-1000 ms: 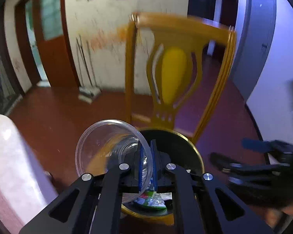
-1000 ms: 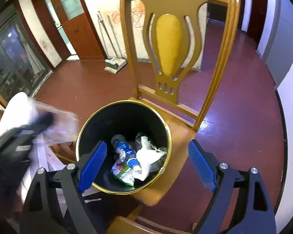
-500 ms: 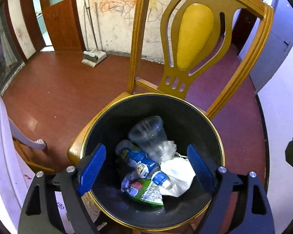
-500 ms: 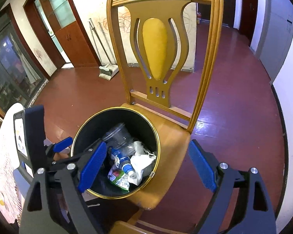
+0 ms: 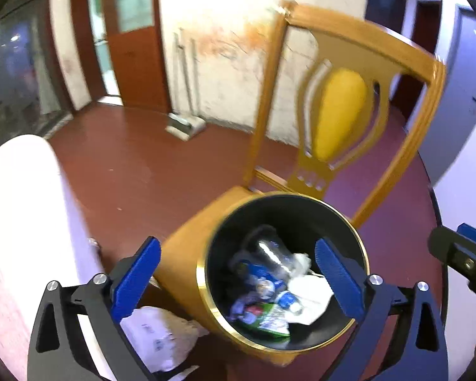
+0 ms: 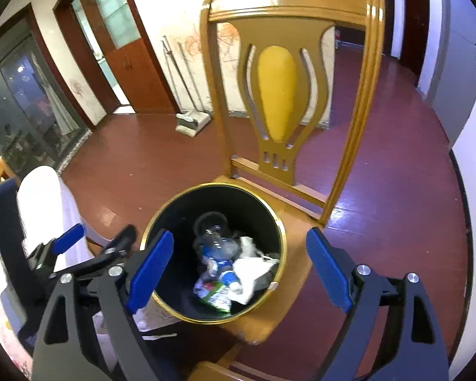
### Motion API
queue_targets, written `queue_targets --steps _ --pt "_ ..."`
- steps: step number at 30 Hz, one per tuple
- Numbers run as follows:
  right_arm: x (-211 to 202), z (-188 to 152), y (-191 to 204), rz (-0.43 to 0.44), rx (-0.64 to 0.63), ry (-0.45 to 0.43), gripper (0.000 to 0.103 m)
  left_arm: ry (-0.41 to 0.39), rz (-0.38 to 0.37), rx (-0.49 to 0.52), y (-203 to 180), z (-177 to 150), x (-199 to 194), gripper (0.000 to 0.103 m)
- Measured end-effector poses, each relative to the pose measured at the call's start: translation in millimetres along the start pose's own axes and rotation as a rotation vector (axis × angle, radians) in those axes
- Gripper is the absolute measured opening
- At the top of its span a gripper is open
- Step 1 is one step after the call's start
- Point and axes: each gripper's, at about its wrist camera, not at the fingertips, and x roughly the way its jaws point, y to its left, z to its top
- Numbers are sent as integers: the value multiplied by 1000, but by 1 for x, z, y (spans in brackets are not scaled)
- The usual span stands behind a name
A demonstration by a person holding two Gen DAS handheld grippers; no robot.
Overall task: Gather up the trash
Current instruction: 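Swing both tools back over the striped cloth, then grasp the clear bottle with yellow label and cap with the right gripper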
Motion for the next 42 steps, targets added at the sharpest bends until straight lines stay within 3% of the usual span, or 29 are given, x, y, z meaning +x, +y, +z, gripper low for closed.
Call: queue_targets --steps 5,12,20,27,32,42 --pt "-12 0 41 65 -64 -7 86 -87 108 -38 45 -5 -56 97" --pt "-42 -10 136 237 -229 -41 86 -190 297 -213 130 -30 -160 97" --pt "-95 -48 271 506 -486 -80 86 -270 623 -414 219 -101 -284 97" --pt "-130 -82 359 672 -641 -61 86 -293 834 -607 268 -172 -373 97" --pt "-147 -109 405 749 -736 -37 86 -284 916 -696 281 -214 -408 97" --pt "-159 -135 451 786 -851 -17 86 -265 907 -813 308 -258 -422 97"
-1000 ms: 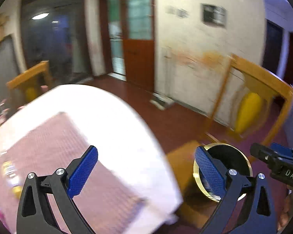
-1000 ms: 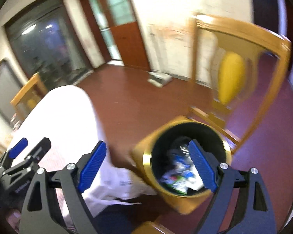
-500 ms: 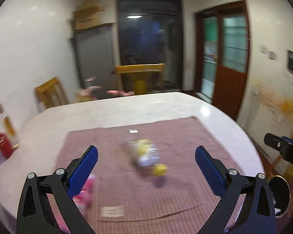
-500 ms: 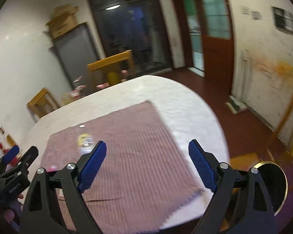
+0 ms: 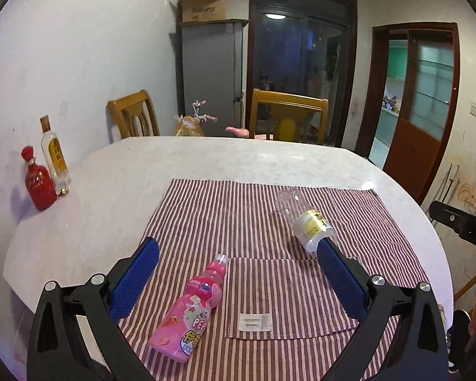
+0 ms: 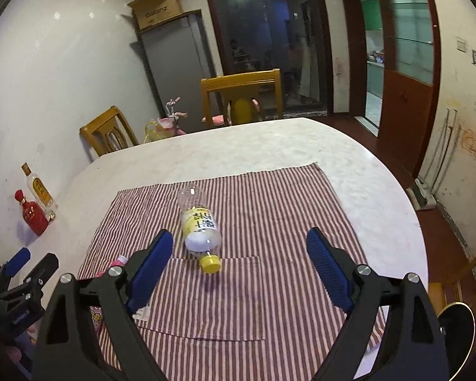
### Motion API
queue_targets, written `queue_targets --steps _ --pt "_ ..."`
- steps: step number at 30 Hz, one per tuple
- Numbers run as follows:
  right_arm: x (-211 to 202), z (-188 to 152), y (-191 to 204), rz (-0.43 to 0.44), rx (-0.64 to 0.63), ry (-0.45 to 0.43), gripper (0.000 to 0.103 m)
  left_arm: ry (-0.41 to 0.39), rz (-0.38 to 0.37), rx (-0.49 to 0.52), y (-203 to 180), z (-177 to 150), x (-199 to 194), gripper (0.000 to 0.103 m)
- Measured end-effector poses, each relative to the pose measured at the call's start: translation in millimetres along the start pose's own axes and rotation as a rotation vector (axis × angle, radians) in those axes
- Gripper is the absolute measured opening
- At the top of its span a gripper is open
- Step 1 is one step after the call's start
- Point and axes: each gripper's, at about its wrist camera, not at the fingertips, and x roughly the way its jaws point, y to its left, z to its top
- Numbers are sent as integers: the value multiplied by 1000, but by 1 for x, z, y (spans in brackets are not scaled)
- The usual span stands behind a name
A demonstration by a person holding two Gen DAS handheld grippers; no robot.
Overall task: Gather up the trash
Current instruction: 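Grasp the clear bottle with yellow label and cap with the right gripper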
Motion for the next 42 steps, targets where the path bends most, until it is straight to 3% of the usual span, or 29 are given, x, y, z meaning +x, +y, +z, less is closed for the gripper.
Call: queue_targets --steps 9,12,15,21,24,29,38,42 --pt "88 11 55 97 -154 161 86 2 20 -42 22 8 10 97" --pt "124 9 74 98 -219 228 86 27 34 -73 36 3 17 97" --pt "169 3 86 85 -257 321 86 80 -1 -116 50 -1 32 97" --pt "226 -3 92 51 -279 413 83 107 20 -111 54 2 43 97" --pt "240 -5 87 33 -281 431 82 95 26 -97 50 7 41 97" --pt "261 -10 85 25 -283 473 69 84 9 -88 44 13 39 97" --pt "276 -23 82 24 -276 502 64 78 10 -75 42 16 35 97" --pt "273 -21 79 69 -238 511 64 74 9 -78 43 17 33 97"
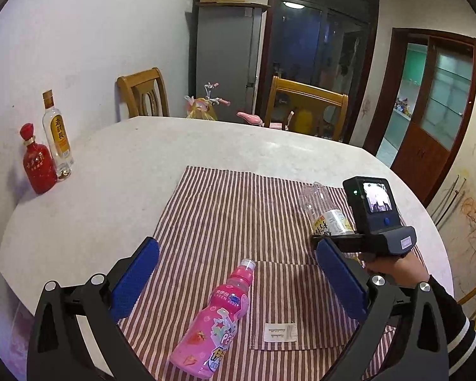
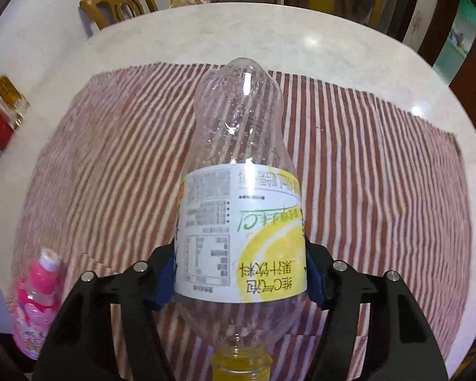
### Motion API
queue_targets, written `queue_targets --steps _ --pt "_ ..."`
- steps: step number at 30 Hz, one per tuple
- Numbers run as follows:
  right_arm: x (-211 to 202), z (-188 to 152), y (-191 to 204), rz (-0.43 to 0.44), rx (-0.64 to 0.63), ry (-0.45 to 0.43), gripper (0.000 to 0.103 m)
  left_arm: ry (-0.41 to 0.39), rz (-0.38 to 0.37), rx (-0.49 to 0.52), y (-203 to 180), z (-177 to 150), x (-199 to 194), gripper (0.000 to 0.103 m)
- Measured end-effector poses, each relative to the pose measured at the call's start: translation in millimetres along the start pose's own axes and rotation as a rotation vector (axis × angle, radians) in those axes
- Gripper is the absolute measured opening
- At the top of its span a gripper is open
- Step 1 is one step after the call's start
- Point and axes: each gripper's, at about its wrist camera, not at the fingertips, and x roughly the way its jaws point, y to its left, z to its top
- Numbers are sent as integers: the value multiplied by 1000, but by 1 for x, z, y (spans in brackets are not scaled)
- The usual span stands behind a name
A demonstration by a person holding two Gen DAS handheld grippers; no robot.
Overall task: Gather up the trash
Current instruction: 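Grasp the clear bottle with yellow label and cap with the right gripper, then grasp the pink Peppa Pig bottle with the left gripper while the right gripper holds the clear bottle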
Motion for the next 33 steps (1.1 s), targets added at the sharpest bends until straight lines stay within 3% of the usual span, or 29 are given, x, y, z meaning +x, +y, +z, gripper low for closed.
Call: queue_targets --steps 13,22,26,33 --pt "-56 -31 -10 46 22 -56 64 -26 -19 17 -8 1 -14 97" --pt "-96 -84 -29 70 105 -64 64 -17 -7 74 -12 -8 -15 97" --pt "-113 -106 -28 86 131 -83 64 65 52 107 4 -25 3 97" --pt "-119 -119 -24 125 167 -87 64 263 36 171 16 -59 43 97"
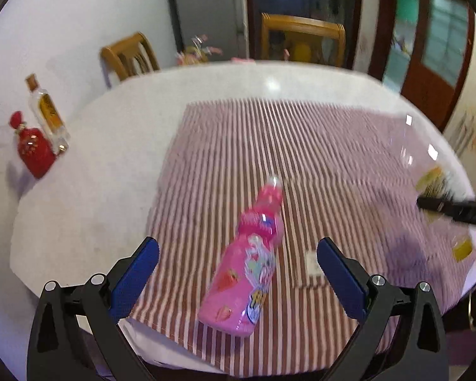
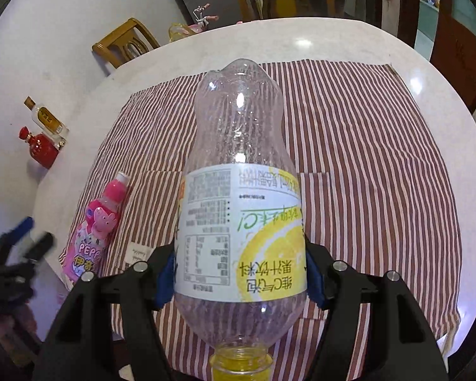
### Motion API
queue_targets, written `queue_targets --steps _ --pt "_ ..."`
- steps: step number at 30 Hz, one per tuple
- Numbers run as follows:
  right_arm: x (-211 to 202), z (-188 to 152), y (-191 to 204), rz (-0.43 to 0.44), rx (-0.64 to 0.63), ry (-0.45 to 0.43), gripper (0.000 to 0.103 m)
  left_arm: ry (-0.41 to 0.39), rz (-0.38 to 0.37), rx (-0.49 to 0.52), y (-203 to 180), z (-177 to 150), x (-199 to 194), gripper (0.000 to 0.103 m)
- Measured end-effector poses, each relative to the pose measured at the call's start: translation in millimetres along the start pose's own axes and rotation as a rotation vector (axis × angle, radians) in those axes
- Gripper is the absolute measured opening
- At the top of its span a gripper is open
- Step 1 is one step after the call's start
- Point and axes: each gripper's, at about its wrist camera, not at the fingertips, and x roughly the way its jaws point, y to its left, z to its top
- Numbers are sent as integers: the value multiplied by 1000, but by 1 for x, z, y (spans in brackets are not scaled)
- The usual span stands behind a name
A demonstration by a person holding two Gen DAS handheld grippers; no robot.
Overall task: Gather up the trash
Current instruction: 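Grasp the pink Peppa Pig bottle with the left gripper while the right gripper holds the clear bottle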
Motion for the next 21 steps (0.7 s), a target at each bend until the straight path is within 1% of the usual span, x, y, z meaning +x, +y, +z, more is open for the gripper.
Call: queue_targets --steps 2,4,6,8,11,14,15,16,17,18,19,20,21 --pt "-1 -1 1 5 1 -4 64 49 -17 16 -4 -4 18 97" --pt "-3 -2 1 11 1 -10 64 78 -24 21 -7 -5 33 97" --pt "-4 -3 1 19 4 -15 64 118 7 42 -12 -7 53 97" --pt "-6 -5 1 26 9 -17 64 161 79 49 -15 -10 72 97" --pt "-8 -7 1 40 17 -19 64 204 109 58 -17 -19 91 97" --pt "-8 -6 0 44 22 -22 64 179 85 32 -12 -25 94 97" --pt "-8 -5 0 45 24 -22 64 174 58 15 -9 -25 96 97" --pt "-7 -5 0 47 26 -22 64 166 27 3 -6 -26 97 91" --pt "-7 -5 1 50 28 -23 64 160 -4 -9 -4 -27 96 83" --pt "-7 -5 2 54 28 -22 64 158 -19 -12 -5 -27 95 77" --pt "-6 -5 2 56 27 -22 64 154 -25 -8 -6 -27 94 60" --pt "-6 -5 3 58 26 -22 64 143 -11 9 -9 -27 91 57" --pt "-6 -6 4 59 25 -22 64 138 0 20 -12 -27 90 56"
